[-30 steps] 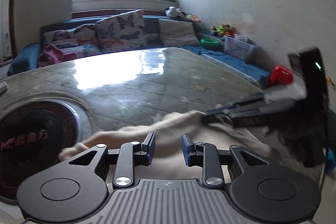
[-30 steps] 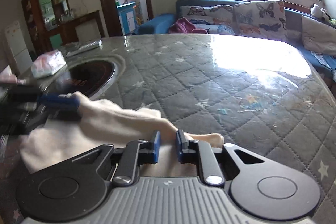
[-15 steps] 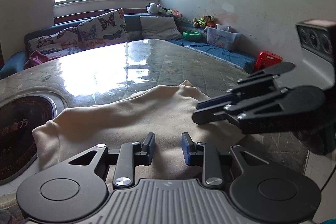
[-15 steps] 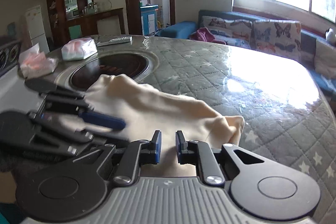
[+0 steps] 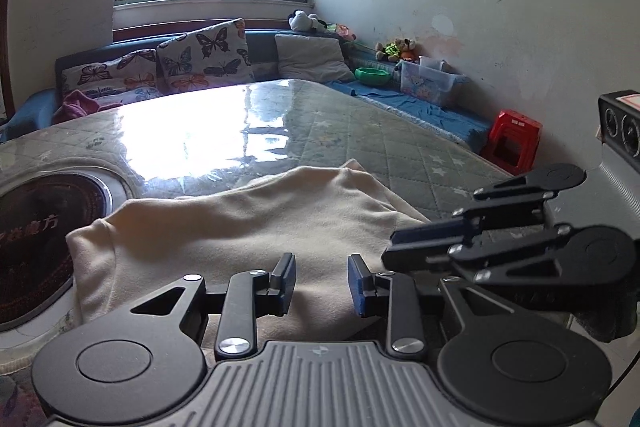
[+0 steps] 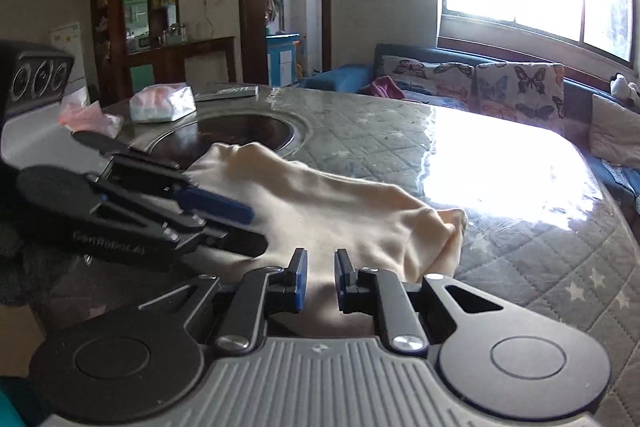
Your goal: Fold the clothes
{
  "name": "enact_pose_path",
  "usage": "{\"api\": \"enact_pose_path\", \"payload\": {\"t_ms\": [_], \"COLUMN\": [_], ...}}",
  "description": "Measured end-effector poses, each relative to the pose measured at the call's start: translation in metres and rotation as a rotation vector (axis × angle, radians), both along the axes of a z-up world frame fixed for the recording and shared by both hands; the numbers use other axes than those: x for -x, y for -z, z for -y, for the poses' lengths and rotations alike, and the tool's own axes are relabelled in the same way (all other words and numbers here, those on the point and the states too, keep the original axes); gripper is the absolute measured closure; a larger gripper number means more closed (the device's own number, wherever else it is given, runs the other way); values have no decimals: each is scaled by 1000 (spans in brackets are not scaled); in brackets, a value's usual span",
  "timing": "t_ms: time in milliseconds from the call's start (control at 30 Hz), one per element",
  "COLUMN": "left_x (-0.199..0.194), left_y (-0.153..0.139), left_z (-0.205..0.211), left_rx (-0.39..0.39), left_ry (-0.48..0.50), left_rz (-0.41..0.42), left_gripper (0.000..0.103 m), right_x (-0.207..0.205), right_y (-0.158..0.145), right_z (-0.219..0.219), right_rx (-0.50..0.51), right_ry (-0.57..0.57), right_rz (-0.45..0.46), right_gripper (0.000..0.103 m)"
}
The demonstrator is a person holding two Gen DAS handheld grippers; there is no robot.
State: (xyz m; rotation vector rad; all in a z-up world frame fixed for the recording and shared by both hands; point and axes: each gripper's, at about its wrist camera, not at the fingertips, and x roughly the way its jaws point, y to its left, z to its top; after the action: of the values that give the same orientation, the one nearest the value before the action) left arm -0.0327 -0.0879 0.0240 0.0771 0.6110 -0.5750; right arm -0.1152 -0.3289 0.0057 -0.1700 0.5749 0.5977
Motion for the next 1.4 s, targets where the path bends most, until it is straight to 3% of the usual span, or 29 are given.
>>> {"api": "enact_pose_path", "payload": {"t_ms": [300,767,1100,1400], "left_x": [2,-14,-51,-92], "left_y": [3,2,-23,-5], "left_z": [-17,-102,-82,-81], "left_rx": [16,141,143,103], "left_ry": [-51,-275,-249,-304], "left_rz": [-17,-81,-34,-106], "left_gripper": [70,69,71,72], "right_x": [-12,-18,-44,-83], "right_y": [2,9,-5,-15], "right_z": [20,25,14,3], "right_rx": [-52,-63,-37,-32], "right_ry": [65,68,52,40], "right_rz": [-47,-77,-59,-62], "right_gripper": [90,90,86,85]}}
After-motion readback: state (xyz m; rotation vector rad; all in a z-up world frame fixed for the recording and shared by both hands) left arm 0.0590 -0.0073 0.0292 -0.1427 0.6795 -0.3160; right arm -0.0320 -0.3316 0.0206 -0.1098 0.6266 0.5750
